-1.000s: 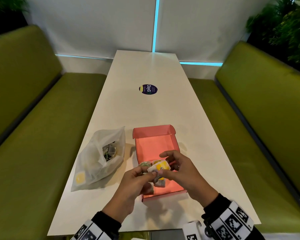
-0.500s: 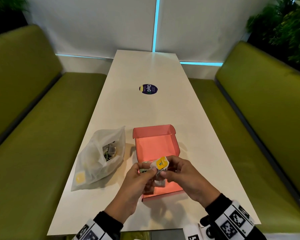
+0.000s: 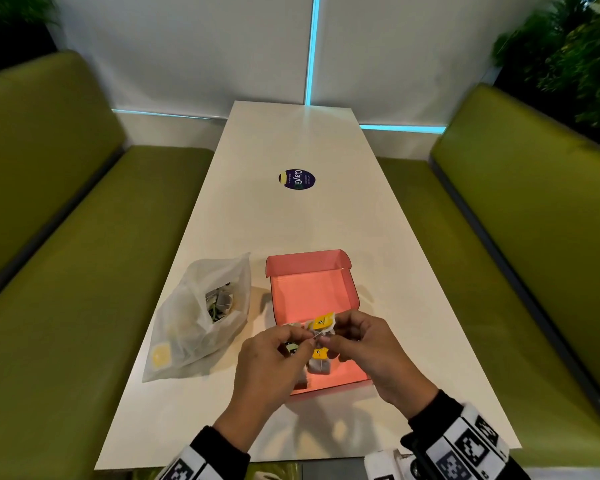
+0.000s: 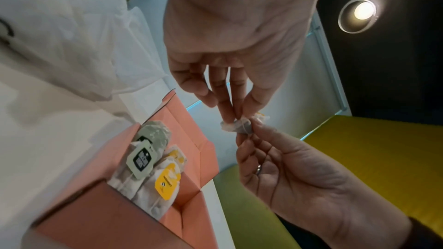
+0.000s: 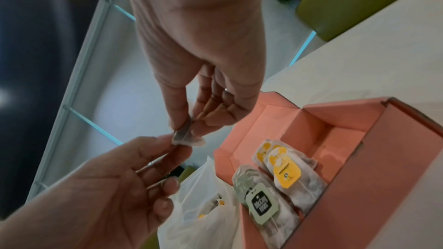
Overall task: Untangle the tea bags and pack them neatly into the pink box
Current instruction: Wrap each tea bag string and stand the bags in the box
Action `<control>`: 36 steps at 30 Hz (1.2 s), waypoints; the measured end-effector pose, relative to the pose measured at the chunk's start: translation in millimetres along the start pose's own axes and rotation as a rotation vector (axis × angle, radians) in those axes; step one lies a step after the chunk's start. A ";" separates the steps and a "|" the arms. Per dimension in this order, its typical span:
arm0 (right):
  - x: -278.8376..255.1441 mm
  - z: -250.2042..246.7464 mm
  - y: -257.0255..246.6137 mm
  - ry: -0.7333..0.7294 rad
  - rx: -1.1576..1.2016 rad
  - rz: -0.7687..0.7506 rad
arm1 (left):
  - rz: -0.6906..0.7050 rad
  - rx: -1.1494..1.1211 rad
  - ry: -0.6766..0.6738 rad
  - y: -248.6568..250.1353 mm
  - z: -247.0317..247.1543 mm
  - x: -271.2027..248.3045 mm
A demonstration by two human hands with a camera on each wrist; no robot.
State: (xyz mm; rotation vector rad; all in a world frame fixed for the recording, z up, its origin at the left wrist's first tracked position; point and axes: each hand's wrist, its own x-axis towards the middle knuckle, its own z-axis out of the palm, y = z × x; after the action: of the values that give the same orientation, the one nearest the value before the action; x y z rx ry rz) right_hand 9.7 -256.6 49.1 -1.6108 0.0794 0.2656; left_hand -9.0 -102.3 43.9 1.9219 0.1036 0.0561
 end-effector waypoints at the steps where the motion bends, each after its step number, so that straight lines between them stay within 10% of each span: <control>1: 0.1 -0.1 -1.4 -0.003 -0.007 0.004 | 0.003 0.021 0.008 0.9 -0.8 0.1; 16: -0.6 0.6 -13.1 -0.050 0.288 0.140 | -0.245 -0.405 -0.108 5.0 -6.5 -1.5; 36: -10.6 -6.4 -31.2 -0.054 -0.078 0.115 | -0.298 -0.529 -0.184 9.2 -1.4 -6.8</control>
State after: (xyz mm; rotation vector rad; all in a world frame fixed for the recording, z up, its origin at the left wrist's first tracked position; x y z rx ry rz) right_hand 6.9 -262.3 82.1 -1.6782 0.1217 0.4053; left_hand -15.5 -104.8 53.1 1.3600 0.2264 -0.2694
